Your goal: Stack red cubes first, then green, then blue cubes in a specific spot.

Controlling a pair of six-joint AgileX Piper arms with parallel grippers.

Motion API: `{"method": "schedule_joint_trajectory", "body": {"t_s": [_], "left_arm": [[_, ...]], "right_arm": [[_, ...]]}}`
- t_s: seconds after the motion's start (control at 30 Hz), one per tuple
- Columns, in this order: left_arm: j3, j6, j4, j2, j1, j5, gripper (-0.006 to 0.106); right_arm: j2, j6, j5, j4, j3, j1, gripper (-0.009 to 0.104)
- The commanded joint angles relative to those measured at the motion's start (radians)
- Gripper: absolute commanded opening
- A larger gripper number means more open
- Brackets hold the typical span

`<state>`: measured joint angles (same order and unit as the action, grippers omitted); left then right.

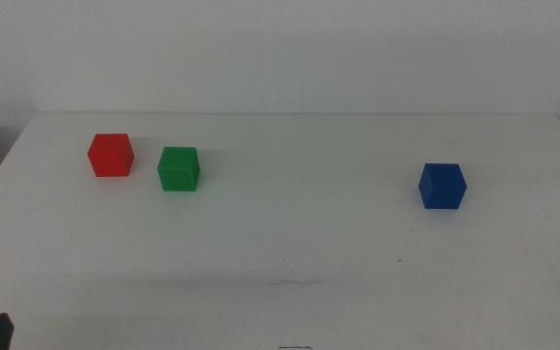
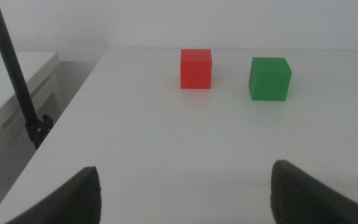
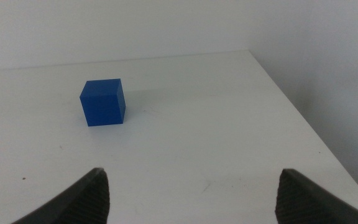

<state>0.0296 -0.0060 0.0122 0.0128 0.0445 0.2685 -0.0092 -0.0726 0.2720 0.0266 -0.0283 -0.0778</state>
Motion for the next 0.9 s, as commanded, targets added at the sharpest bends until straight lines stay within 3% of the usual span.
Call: {"method": "schedule_joint_trajectory", "body": {"t_s": [0.0, 0.27, 0.73, 0.87], "left_arm": [[-0.008, -0.025, 0.009, 0.017, -0.001, -0.092, 0.094], [-0.204, -0.040, 0.009, -0.199, 0.037, 0.032, 0.094], [-0.875, 0.016, 0.011, -0.815, 0.037, 0.550, 0.094], [-1.013, 0.064, 0.011, -0.942, 0.037, 0.591, 0.094]], "right_arm": [[-0.013, 0.012, -0.075, 0.008, 0.018, -0.003, 0.070], [-0.013, 0.012, -0.075, 0.008, 0.018, -0.003, 0.070], [-0.013, 0.012, -0.075, 0.008, 0.018, -0.003, 0.070], [-0.013, 0.012, -0.075, 0.008, 0.018, -0.003, 0.070]]}}
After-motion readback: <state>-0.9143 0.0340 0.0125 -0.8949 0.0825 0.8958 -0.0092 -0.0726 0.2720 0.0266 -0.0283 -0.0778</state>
